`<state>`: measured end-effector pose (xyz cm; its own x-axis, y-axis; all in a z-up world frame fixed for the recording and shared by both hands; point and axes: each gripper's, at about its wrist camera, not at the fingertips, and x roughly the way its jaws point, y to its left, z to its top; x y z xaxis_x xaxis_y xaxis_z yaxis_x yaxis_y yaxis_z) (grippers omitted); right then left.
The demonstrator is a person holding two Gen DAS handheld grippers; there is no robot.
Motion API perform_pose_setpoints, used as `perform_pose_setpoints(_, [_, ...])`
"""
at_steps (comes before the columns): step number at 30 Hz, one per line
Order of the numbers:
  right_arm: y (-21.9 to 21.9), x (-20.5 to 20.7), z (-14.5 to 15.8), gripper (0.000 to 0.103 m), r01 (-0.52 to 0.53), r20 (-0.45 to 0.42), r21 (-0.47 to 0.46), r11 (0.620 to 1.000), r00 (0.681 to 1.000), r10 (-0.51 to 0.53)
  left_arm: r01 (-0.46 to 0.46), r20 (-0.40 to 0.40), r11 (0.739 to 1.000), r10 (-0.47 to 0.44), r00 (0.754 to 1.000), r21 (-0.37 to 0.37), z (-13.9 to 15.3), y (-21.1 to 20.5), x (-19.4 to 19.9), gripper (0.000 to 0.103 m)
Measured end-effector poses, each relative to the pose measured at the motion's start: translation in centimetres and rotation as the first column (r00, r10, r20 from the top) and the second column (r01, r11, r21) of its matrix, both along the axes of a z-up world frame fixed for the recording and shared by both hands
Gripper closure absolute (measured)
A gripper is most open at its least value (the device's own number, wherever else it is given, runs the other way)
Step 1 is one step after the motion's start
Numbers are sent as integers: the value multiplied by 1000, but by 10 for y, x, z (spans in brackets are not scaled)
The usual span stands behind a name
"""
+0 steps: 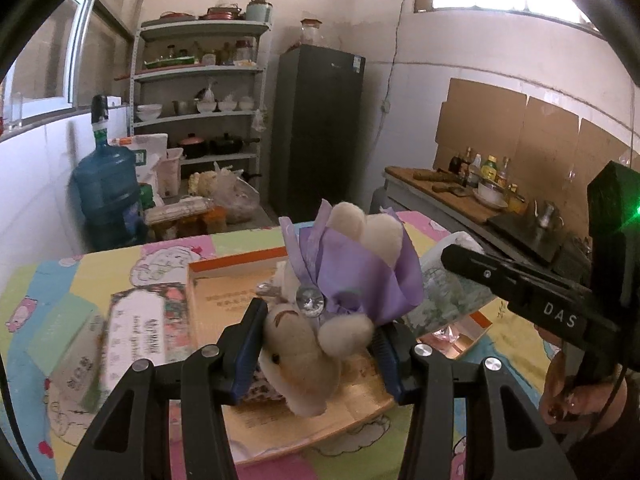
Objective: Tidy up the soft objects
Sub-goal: 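Carry the purple-dressed bear and white packet with both grippers over the tray, then lower both items into the tray and open both grippers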
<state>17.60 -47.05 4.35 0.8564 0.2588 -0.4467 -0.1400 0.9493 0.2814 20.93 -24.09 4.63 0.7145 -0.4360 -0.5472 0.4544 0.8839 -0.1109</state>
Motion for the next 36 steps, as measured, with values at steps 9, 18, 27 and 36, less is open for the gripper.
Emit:
perform_pose_setpoints(9, [-9, 15, -21, 85, -64, -41, 67, 996, 997, 67, -9, -47, 1000, 11, 999, 26, -20, -25, 21, 52])
perform_pose_setpoints(18, [-22, 30, -36, 83, -85, -55, 132, 988, 994, 92, -34, -74, 999, 37, 997, 40, -36, -37, 43, 52])
perform_pose_setpoints(27, [-27, 41, -47, 65, -58, -74, 126, 990, 995, 67, -49, -72, 998, 51, 996, 27, -41, -39, 50, 52])
perform_pose_setpoints(36, [-27, 42, -47, 50, -49, -55, 109, 993, 997, 55, -27, -85, 999, 28, 996, 17, -44, -43, 51, 44])
